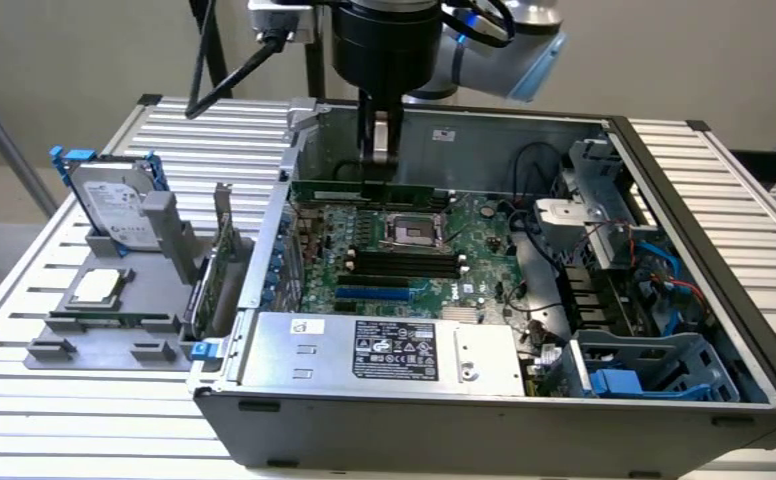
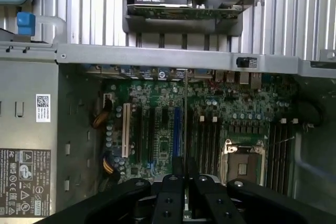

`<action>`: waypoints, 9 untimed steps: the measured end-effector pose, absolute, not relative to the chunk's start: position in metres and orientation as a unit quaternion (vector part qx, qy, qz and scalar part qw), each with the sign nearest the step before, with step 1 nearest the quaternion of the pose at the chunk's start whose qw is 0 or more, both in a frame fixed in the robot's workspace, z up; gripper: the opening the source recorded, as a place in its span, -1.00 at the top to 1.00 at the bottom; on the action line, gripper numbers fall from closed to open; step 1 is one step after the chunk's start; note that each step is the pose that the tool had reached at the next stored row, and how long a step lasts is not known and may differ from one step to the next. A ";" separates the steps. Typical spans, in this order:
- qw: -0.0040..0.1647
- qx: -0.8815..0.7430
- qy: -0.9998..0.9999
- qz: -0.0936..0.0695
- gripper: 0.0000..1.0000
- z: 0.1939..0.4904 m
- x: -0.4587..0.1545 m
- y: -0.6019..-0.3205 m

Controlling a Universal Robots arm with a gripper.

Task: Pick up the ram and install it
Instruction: 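Pick up the ram and move it above insertion slot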

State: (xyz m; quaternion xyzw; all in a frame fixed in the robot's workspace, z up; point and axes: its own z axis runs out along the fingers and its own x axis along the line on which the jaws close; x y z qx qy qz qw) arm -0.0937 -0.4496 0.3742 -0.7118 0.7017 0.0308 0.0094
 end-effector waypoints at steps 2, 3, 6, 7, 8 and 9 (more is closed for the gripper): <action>0.009 -0.712 0.702 0.031 0.73 0.372 -0.085 -0.446; 0.009 -0.712 0.702 0.031 0.73 0.371 -0.080 -0.445; 0.009 -0.712 0.702 0.030 0.73 0.369 -0.067 -0.441; 0.009 -0.711 0.702 0.030 0.73 0.368 -0.064 -0.440; 0.009 -0.711 0.703 0.030 0.73 0.367 -0.061 -0.439; 0.008 -0.710 0.704 0.030 0.73 0.367 -0.059 -0.439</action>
